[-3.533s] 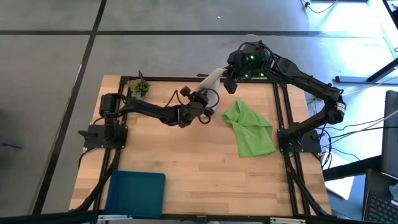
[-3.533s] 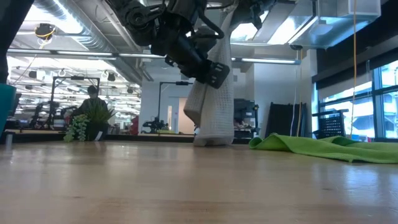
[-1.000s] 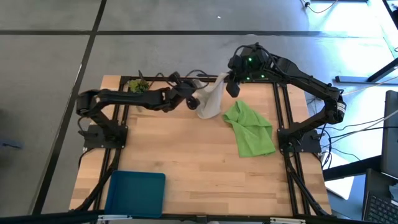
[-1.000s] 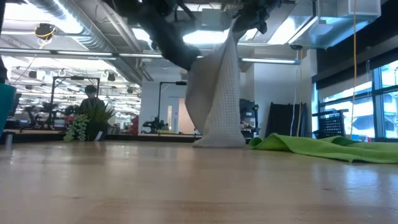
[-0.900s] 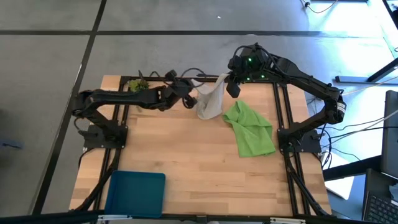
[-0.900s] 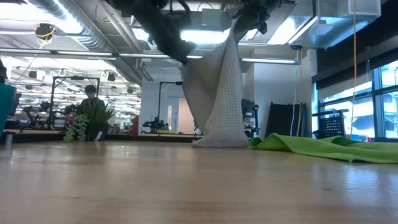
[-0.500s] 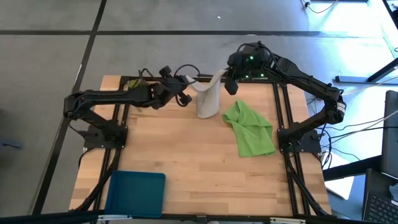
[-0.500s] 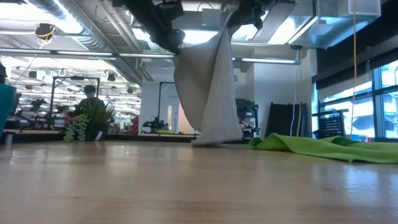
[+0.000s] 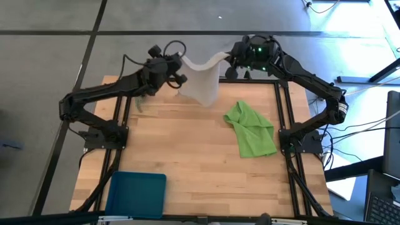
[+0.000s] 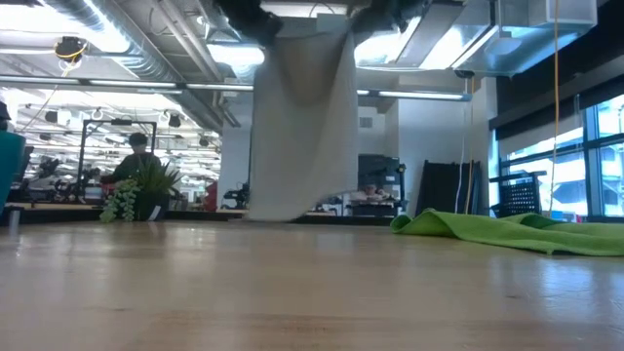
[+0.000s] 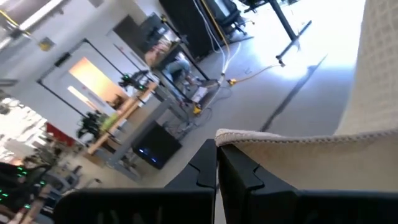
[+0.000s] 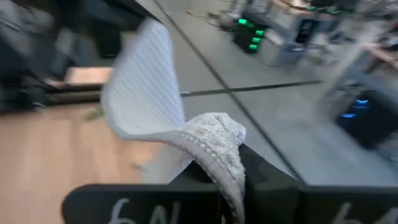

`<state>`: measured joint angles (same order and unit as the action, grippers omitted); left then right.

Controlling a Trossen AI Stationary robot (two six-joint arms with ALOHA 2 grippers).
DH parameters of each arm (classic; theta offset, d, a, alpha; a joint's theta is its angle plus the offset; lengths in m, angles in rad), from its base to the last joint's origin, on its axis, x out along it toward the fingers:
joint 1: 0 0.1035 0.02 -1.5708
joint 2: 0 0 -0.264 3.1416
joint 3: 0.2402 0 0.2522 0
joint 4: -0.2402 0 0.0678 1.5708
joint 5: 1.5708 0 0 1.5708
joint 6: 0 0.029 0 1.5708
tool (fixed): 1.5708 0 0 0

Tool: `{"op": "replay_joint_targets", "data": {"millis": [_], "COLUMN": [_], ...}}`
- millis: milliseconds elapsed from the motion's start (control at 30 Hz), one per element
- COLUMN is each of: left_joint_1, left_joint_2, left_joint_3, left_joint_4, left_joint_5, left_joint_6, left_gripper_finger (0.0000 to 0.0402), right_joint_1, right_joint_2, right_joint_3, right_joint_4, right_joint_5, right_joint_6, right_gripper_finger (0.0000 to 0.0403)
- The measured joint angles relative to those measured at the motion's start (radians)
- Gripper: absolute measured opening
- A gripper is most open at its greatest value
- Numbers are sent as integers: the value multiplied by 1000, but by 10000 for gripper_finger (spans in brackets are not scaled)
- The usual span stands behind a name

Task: Fold microfiber towels
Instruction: Fold the gray microfiber cloth

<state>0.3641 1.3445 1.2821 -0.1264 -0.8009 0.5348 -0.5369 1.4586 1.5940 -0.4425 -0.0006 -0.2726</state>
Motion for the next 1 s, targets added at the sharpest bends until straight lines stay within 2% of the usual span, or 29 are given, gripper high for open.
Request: {"op": "replay_joint_targets", "data": {"millis": [100,300,467,667,767,1000], "left_joint_1": [-2,-52,-121,-212,-263,-386], "left_joint_2": [2,2,2,2,2,2], "left_joint_3": [40,64,63,63,63,63], "left_joint_4": [-25,-147,-329,-516,-612,-772], "left_joint_5": [5,6,13,91,100,212], "left_joint_6": [36,38,-75,-236,-315,-491], "left_gripper_finger": [0,0,0,0,0,0], "right_joint_1": [0,48,92,136,166,266], "right_joint_2": [0,-2,-2,-3,-3,-3], "right_joint_3": [0,0,0,-11,-51,-203], "right_joint_4": [-10,-123,-287,-468,-498,-501], "right_joint_5": [51,53,53,53,53,53], "right_joint_6": [-25,-46,10,107,144,214], "right_gripper_finger": [6,6,6,6,6,6]}}
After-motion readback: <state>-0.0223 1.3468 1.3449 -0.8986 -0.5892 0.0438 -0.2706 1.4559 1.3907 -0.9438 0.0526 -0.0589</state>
